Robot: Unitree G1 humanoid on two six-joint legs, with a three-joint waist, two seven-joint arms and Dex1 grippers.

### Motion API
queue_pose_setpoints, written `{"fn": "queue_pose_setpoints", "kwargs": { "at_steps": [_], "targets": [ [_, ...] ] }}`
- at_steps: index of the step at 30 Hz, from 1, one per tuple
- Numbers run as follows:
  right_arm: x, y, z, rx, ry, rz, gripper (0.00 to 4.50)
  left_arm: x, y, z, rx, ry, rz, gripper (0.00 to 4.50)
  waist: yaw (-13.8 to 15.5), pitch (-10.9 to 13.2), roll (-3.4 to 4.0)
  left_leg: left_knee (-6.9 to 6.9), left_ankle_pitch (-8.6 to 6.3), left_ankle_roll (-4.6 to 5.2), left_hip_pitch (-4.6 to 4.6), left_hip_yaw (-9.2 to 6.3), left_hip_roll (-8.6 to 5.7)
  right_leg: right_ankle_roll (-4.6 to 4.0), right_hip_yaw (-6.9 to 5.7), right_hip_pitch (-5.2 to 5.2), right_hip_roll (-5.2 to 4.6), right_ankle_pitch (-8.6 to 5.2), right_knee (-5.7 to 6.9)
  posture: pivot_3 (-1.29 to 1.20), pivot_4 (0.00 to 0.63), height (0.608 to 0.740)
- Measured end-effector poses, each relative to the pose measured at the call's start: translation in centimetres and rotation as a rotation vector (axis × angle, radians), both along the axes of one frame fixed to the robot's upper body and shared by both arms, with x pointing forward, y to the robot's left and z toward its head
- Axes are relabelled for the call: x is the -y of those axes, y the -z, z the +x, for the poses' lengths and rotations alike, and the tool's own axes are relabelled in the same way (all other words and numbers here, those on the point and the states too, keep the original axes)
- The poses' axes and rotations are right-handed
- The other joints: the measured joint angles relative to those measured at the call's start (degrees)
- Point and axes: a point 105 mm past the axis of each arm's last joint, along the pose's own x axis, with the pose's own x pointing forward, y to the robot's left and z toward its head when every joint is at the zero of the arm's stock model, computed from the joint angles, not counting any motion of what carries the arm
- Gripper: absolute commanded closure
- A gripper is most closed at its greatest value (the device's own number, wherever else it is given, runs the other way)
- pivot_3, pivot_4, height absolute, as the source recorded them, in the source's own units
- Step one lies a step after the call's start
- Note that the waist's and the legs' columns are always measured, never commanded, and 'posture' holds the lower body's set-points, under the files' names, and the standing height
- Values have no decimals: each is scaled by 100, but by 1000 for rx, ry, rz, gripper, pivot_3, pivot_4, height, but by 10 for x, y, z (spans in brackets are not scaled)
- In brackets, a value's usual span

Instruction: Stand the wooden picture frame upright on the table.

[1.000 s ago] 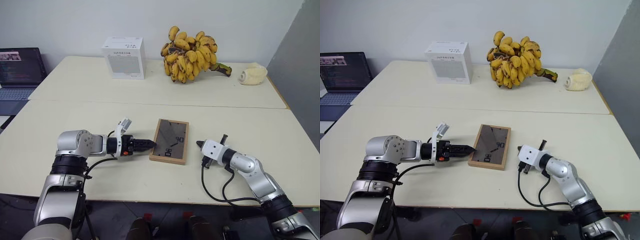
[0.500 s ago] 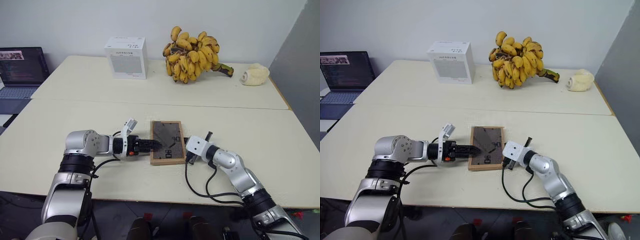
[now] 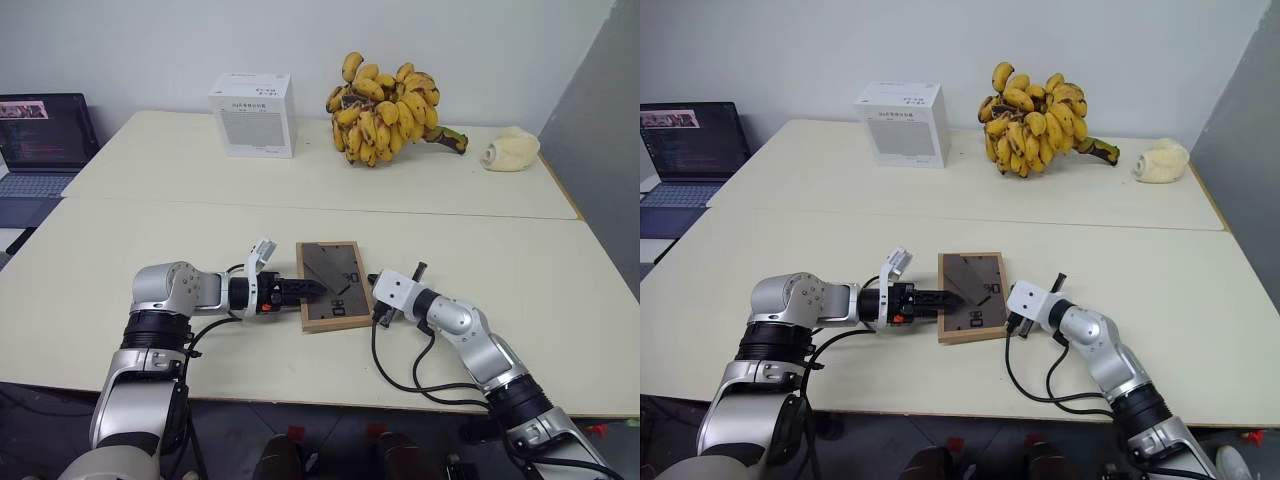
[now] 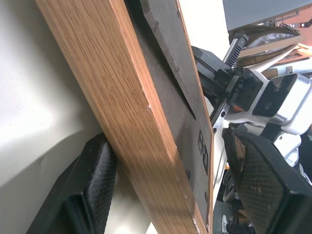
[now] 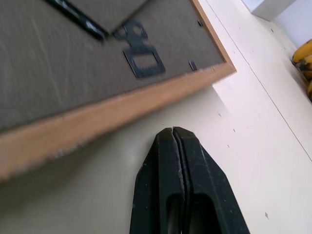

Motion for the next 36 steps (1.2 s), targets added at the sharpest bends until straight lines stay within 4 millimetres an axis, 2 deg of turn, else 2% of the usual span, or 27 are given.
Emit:
{"fn": "queue_pose_setpoints", "kwargs": {
  "at_steps": [12,15,24,32,36],
  "targets": [
    [54,3,-15,-9,32,-100,4500,-41,2,-28,-6,-155,110,1002,-104,-5,-1,-2,-1,0,17,1,4,11,4,13,1,-6,-1,0,150,740],
    [60,3,-18,-9,30,-115,4500,-46,3,-34,-8,-185,116,1002,-125,-6,-1,-1,-1,0,19,0,5,11,4,14,1,-7,0,0,150,740],
    [56,4,-17,-13,36,-97,4500,-39,5,-35,-18,-272,101,1002,-108,-13,-1,1,0,0,19,0,0,15,4,19,-3,-5,-3,0,150,740],
    [29,8,-26,-23,-40,-67,4500,-32,4,-21,-39,-328,67,1002,-62,-29,4,3,0,-1,22,0,-5,18,4,24,-4,-4,-4,0,150,740],
    [12,0,-34,-16,-96,-49,4500,-28,3,-16,-49,-335,57,1002,-7,-29,4,3,1,-2,20,0,-6,19,4,22,-4,-4,-5,0,150,740]
  ]
}}
